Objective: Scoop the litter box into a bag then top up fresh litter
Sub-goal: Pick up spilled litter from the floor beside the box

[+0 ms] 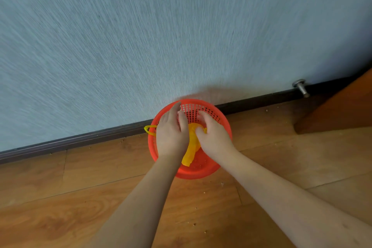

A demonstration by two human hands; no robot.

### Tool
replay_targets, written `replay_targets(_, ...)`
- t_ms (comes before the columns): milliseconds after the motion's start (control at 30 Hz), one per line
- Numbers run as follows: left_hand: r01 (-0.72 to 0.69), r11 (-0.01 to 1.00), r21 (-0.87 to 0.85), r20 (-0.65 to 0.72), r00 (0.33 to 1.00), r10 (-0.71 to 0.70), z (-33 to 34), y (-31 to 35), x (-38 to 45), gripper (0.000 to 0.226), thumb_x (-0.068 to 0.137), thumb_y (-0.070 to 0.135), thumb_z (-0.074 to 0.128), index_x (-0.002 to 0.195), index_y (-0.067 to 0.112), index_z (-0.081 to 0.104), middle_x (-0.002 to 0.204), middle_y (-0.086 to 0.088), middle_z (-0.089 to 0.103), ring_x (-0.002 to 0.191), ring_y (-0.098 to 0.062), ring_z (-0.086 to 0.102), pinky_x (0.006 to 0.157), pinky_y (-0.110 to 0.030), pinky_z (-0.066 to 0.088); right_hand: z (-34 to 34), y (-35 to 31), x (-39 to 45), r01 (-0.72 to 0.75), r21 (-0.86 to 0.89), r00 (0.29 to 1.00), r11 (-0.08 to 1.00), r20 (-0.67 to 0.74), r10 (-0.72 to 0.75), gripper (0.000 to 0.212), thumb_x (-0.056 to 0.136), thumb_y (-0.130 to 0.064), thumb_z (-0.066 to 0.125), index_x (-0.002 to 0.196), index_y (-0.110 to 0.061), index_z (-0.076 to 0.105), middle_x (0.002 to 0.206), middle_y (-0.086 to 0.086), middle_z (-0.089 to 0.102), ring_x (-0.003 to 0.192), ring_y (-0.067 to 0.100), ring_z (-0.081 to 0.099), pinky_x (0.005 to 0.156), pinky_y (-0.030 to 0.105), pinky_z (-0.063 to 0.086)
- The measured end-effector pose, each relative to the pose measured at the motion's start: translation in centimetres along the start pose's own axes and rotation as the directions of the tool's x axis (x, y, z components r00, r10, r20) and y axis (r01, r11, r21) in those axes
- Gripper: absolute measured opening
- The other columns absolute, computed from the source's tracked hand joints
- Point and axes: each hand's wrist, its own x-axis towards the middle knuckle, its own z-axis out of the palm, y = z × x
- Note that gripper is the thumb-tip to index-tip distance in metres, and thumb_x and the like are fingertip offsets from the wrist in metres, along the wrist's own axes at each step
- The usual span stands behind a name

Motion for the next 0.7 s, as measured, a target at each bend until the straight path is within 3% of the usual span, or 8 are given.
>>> replay_targets(67, -0.015, 1.000, 0.003, -0.024, 1.000, 0.015, -0.1, 0.2, 0.1, 0.045, 0.097, 0.032, 0.029, 0.115, 0.013, 0.066, 0.113, -0.004, 0.069, 0.110, -0.023, 0.058, 0.095, -0.039, 0.044, 0.3, 0.5, -0.1, 0.089, -0.198, 0.996, 0.976, 0.028, -0.086, 0.047, 0.094, -0.022, 0.048, 0.140, -0.012, 0.047, 0.145, 0.004, 0.045, 0.137, 0.019, 0.038, 0.114, 0.034, 0.029)
replay_targets(133, 0.021, 1.000, -0.016, -0.045, 0.999, -0.022, -0.7, 0.6, 0.2, 0.040, 0.096, 0.031, 0.029, 0.086, 0.012, 0.063, 0.091, -0.004, 0.069, 0.093, -0.028, 0.060, 0.082, -0.038, 0.043, 0.5, 0.8, -0.2, 0.142, -0.385, 0.990, 0.912, 0.051, -0.132, 0.043, 0.093, -0.027, 0.048, 0.132, -0.012, 0.056, 0.147, 0.007, 0.043, 0.138, 0.023, 0.034, 0.116, 0.037, 0.025)
replay_targets(200, 0.002, 1.000, 0.012, -0.069, 0.998, -0.001, -0.9, 0.4, 0.1, 0.038, 0.096, 0.029, 0.029, 0.071, 0.014, 0.053, 0.080, -0.003, 0.066, 0.087, -0.027, 0.061, 0.088, -0.041, 0.042, 0.6, 1.1, -0.5, 0.188, -0.542, 0.980, 0.819, 0.054, -0.189, 0.041, 0.092, -0.031, 0.047, 0.126, -0.014, 0.061, 0.146, 0.007, 0.044, 0.139, 0.024, 0.031, 0.118, 0.039, 0.017)
replay_targets(300, -0.067, 0.987, 0.144, -0.034, 0.997, 0.073, -0.9, 0.2, 0.0, 0.047, 0.097, 0.031, 0.027, 0.088, 0.010, 0.069, 0.094, -0.001, 0.072, 0.108, -0.020, 0.062, 0.117, -0.045, 0.024, 0.9, 0.9, -0.9, 0.229, -0.689, 0.958, 0.688, 0.035, -0.284, 0.044, 0.089, -0.034, 0.046, 0.125, -0.014, 0.060, 0.138, 0.003, 0.053, 0.141, 0.025, 0.031, 0.118, 0.044, 0.001)
replay_targets(367, -0.084, 0.992, 0.096, -0.013, 0.996, 0.085, -0.9, 0.2, -0.5, 0.047, 0.098, 0.032, 0.030, 0.122, 0.008, 0.062, 0.113, -0.008, 0.070, 0.115, -0.024, 0.060, 0.111, -0.043, 0.036, 1.0, 0.7, -1.1, 0.222, -0.724, 0.953, 0.653, 0.020, -0.301, 0.048, 0.088, -0.033, 0.047, 0.131, -0.014, 0.055, 0.135, 0.003, 0.057, 0.142, 0.027, 0.029, 0.117, 0.048, -0.001)
replay_targets(433, -0.071, 0.997, 0.015, 0.015, 0.997, 0.071, -1.3, 0.2, -1.2, 0.053, 0.098, 0.034, 0.034, 0.147, 0.014, 0.038, 0.137, -0.009, 0.057, 0.123, -0.023, 0.053, 0.097, -0.040, 0.047, 1.0, 0.7, -1.0, 0.207, -0.742, 0.951, 0.637, 0.001, -0.308, 0.053, 0.089, -0.032, 0.045, 0.139, -0.015, 0.048, 0.136, 0.004, 0.055, 0.143, 0.028, 0.027, 0.118, 0.047, -0.001)
replay_targets(600, -0.142, 0.983, 0.118, 0.057, 0.989, 0.136, -1.6, -1.3, -1.9, 0.061, 0.098, 0.037, 0.033, 0.153, 0.012, 0.025, 0.145, -0.010, 0.049, 0.135, -0.023, 0.044, 0.107, -0.041, 0.042, 1.3, 0.7, -0.6, 0.224, -0.675, 0.966, 0.703, 0.059, -0.251, 0.064, 0.097, -0.032, 0.037, 0.151, -0.005, 0.018, 0.157, 0.011, 0.024, 0.147, 0.022, 0.017, 0.120, 0.033, 0.006)
replay_targets(700, -0.079, 0.983, 0.165, 0.102, 0.993, 0.063, -1.8, -1.4, -2.1, 0.066, 0.097, 0.042, 0.030, 0.154, 0.012, 0.018, 0.152, -0.009, 0.040, 0.142, -0.021, 0.036, 0.113, -0.037, 0.034, 1.3, 0.5, -0.8, 0.222, -0.657, 0.972, 0.720, 0.091, -0.216, 0.061, 0.098, -0.040, 0.039, 0.149, -0.007, 0.028, 0.159, 0.011, 0.015, 0.145, 0.025, 0.020, 0.117, 0.038, 0.019)
